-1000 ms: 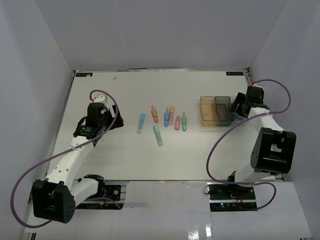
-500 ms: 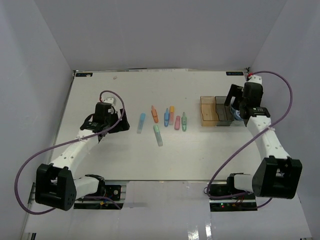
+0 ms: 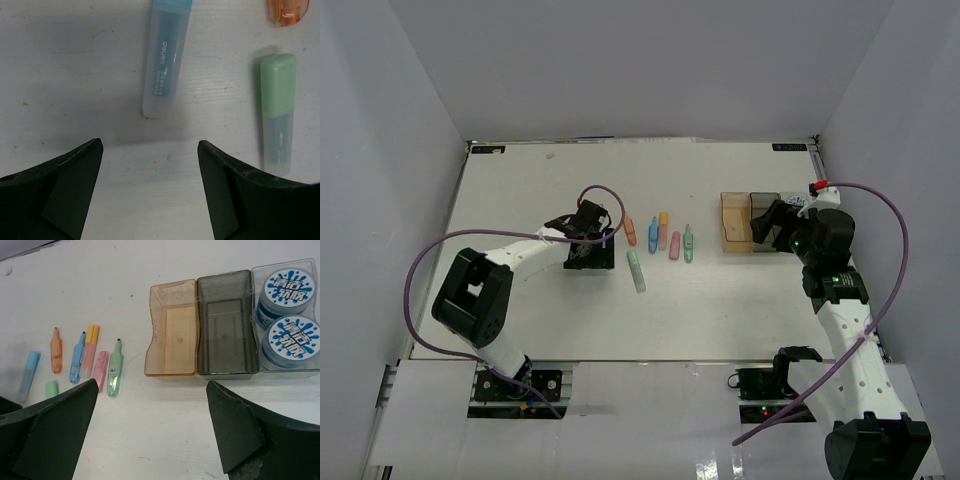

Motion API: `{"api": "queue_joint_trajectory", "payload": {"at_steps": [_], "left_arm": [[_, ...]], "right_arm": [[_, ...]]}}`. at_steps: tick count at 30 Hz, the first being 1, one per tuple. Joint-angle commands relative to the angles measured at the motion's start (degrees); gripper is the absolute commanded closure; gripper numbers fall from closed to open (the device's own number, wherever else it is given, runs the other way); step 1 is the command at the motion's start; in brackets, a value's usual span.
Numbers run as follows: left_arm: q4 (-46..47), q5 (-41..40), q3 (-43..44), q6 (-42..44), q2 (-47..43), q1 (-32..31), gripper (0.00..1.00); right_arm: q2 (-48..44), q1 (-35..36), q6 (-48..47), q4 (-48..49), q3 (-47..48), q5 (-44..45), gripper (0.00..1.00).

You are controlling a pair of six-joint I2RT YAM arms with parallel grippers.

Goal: Sort the stationery into containers
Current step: Pick up the pen from the center of the board.

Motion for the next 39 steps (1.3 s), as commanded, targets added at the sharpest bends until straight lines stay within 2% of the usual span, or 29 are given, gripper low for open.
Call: {"api": "queue_joint_trajectory", "payload": {"at_steps": [1, 8, 18, 22, 23, 26, 32, 39], "left_arm": [[0.62, -3.23, 3.38, -1.6, 2.85, -1.2, 0.14], [2.55, -4.38, 4.79, -0.89, 8.4, -1.29, 0.24], [4.4, -2.8, 6.11, -0.19, 11.74, -1.29, 0.5], [5.1, -2.01, 5.14, -0.1, 11.22, -1.29, 0.64], [5.36, -1.57, 4.53, -0.19, 10.87, -1.29, 0.72], [5.63, 0.45, 3.21, -0.36, 7.98, -1.29, 0.85], [7.3, 6.24, -0.92, -1.5, -3.43, -1.47, 0.89], [10.81, 16.35, -6.97, -4.23, -16.79, -2.96, 0.87]], "right_arm": [[-2.53, 0.65, 1.26, 3.44, -2.11, -3.38, 0.05], [-3.06, 1.35, -0.67, 3.26, -3.96, -4.88, 0.05], [-1.3, 4.34, -4.54, 2.91, -3.7, -4.09, 0.05], [-0.43, 6.09, -6.12, 2.91, -3.35, -4.87, 0.05], [-0.16, 6.62, -6.99, 2.91, -3.26, -5.83, 0.05], [1.51, 9.0, -7.79, 2.65, -2.3, -8.55, 0.05], [4.23, 15.94, -4.02, 4.31, -0.45, -9.62, 0.05], [13.17, 32.17, 6.7, 13.79, 4.2, -3.48, 0.03]]}}
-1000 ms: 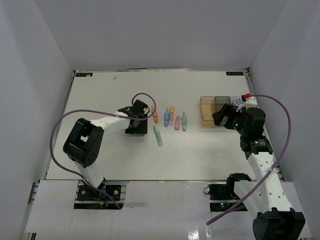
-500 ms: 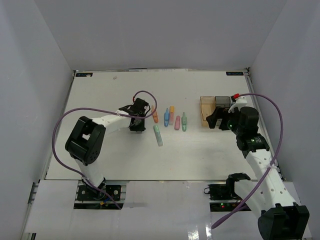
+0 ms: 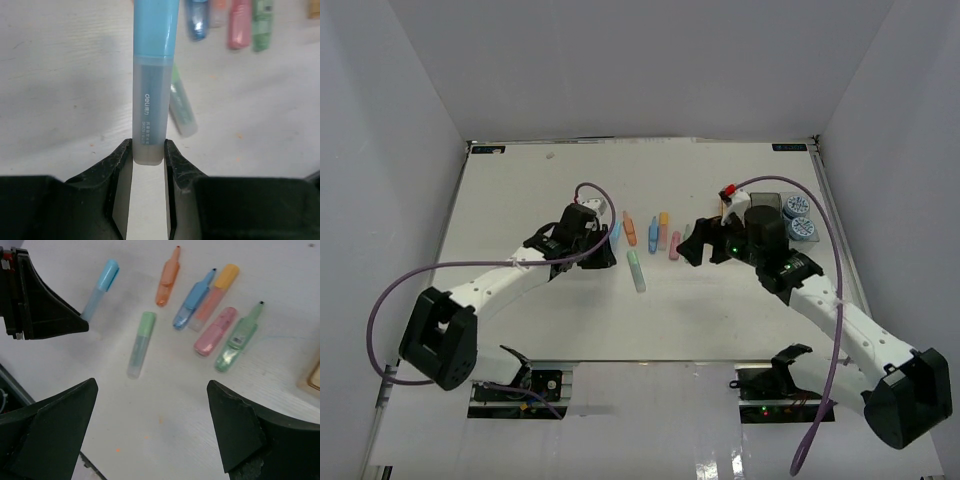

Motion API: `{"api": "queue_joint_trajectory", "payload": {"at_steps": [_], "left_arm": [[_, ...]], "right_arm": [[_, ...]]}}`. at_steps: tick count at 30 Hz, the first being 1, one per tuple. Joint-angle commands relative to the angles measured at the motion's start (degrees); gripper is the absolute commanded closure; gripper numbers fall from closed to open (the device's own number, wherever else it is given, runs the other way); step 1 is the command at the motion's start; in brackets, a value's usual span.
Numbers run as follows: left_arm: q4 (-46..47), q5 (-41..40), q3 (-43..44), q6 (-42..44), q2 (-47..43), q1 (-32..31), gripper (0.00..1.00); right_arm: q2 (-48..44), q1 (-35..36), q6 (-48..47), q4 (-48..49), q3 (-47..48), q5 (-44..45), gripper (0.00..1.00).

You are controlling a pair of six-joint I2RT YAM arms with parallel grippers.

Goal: Sort the stationery into containers
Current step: Pick up the pen from the center of the board, then place the pen in the storage box.

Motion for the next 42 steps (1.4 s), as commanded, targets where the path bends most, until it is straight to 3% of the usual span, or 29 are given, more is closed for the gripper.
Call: {"api": "queue_joint_trajectory", "payload": {"at_steps": [1, 8, 18, 33, 40, 42], "left_arm": [[5.23, 7.11, -2.66, -2.42, -7.5, -1.01, 0.87], [10.25, 10.72, -6.44, -6.19, -15.86, -1.72, 0.87], [13.77, 12.4, -9.26, -6.46, -20.79, -2.07, 0.87], [19.22, 13.1, -11.45, -7.52, -22.11, -2.07, 0.87], [19.66, 13.36, -11.72, -7.61, -22.37, -2.07, 0.82], [19.58, 13.36, -11.89, -7.6, -22.46, -2.07, 0.76]], "right_arm": [[4.87, 7.04, 6.51, 8.51, 5.91, 3.89, 0.03], [16.74, 17.69, 11.51, 9.4, 17.95, 16.1, 0.0], [25.7, 21.56, 15.39, 9.93, 24.46, 19.11, 0.15], [28.26, 23.4, 17.5, 12.21, 23.41, 15.94, 0.51], [27.82, 23.49, 17.33, 12.39, 22.45, 16.47, 0.73], [27.47, 23.41, 17.24, 12.39, 22.18, 17.17, 0.8]]}}
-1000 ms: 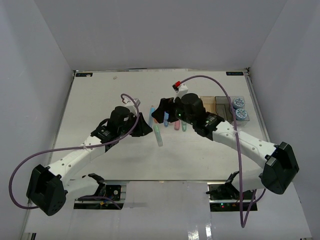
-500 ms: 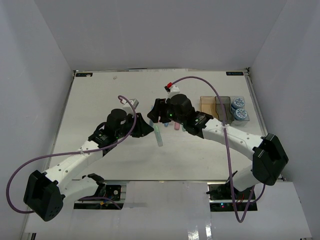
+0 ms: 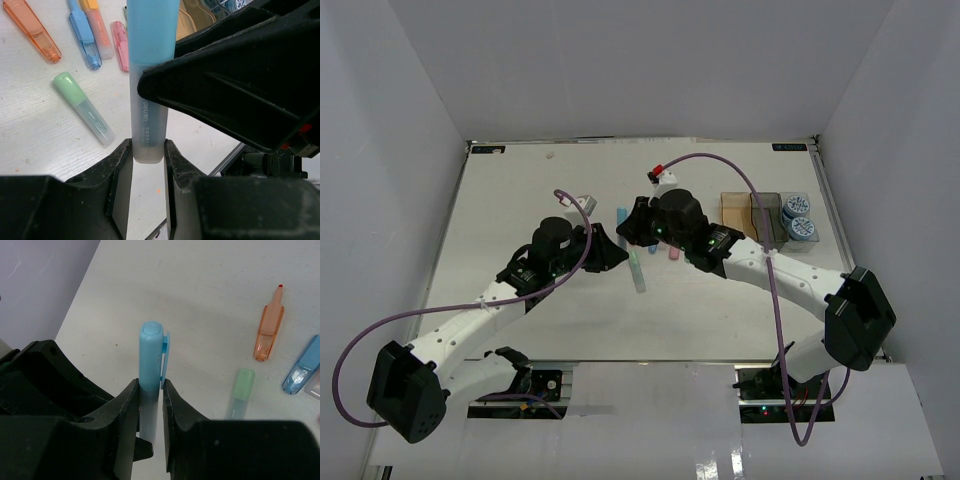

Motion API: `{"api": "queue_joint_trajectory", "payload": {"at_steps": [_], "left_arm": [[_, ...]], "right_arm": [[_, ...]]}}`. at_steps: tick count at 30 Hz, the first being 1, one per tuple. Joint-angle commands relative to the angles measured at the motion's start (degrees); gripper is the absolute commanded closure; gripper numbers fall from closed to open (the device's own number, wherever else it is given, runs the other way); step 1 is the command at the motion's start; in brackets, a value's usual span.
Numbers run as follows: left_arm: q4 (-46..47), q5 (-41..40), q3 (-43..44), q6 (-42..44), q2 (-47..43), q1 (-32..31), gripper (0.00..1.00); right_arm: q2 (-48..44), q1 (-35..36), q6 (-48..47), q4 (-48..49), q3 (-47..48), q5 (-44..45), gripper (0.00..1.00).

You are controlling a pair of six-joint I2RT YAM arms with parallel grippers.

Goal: Sort the stationery into containers
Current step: Place the pen in the storage box.

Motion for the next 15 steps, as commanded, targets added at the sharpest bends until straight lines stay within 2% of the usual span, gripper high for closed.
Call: {"api": "queue_joint_trajectory", "payload": {"at_steps": [1, 2, 3, 6, 7, 9, 13, 15], "left_arm": [[1.52, 1.21, -0.85, -0.2, -1.85, -0.26, 0.73], [1.43, 1.21, -0.94, -0.2, -1.85, -0.26, 0.68], [1.09, 0.95, -0.94, -0.2, -1.67, -0.26, 0.57], [-0.84, -0.28, -0.51, 0.16, -1.32, -0.26, 0.38], [-1.46, -1.59, 0.02, 0.33, -1.23, -0.26, 0.27], [-4.52, -4.83, 1.51, 0.68, -0.53, -0.17, 0.15], [-10.25, -10.29, 5.19, 2.53, 0.87, 0.97, 0.04], [-13.14, -11.7, 6.87, 3.84, 1.4, 3.95, 0.03]], "right_arm": [[-0.64, 0.32, -0.92, 2.14, -0.03, 1.15, 0.83], [-0.99, 0.32, -1.27, 1.96, 0.06, 1.94, 0.85], [-1.16, 0.32, -1.71, 1.53, 0.06, 2.47, 0.86], [-2.04, -0.29, -5.13, -1.54, 0.59, 7.2, 0.88], [-2.39, -0.81, -6.28, -3.29, 0.76, 9.83, 0.89], [-3.54, -3.18, -10.14, -8.38, 0.85, 13.87, 0.89], [-5.73, -10.21, -18.05, -13.23, 0.33, 17.93, 0.89], [-6.44, -15.39, -23.13, -16.66, 0.24, 19.69, 0.89]]}}
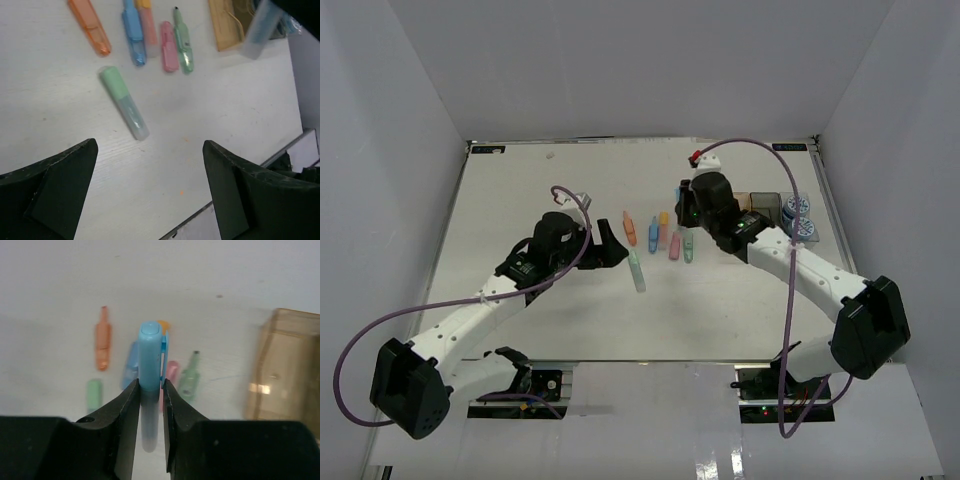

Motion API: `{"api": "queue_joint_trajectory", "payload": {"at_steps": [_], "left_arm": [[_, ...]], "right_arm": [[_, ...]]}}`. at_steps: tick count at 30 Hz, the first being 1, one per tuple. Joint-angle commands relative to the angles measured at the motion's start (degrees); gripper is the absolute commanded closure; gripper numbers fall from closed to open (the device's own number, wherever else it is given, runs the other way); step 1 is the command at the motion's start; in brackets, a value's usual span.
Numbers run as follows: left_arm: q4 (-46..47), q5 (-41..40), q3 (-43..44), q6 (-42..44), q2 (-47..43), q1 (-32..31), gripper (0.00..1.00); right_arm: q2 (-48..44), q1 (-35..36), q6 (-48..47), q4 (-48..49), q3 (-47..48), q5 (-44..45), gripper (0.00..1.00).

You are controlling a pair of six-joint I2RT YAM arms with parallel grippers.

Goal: Sort the stationery into containers
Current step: Place the pen in the storage box.

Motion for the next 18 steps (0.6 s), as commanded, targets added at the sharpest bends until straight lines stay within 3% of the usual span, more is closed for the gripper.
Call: {"api": "queue_joint_trajectory", "payload": {"at_steps": [1, 8, 14, 18], "left_arm": [[-6.03, -5.76, 5.95, 2.86, 0.83, 4.02, 0.03], [-9.73, -4.89, 10.89, 9.19, 4.52, 20.18, 0.02], [-5.87, -7.26, 6.95, 12.09, 3.66, 22.93, 0.02], [-5.07, -3.66, 4.74, 12.1, 2.43, 24.07, 0.02]], "right_arm": [[-3.05, -7.22, -10.91, -6.55, 0.5, 7.02, 0.89], [-0.6, -21.9, -19.89, -12.88, 1.91, 8.95, 0.89], [6.42, -29.64, -22.62, -13.06, 3.92, 5.88, 0.88], [12.67, -31.24, -23.68, -12.98, 7.17, 4.21, 0.87]]}}
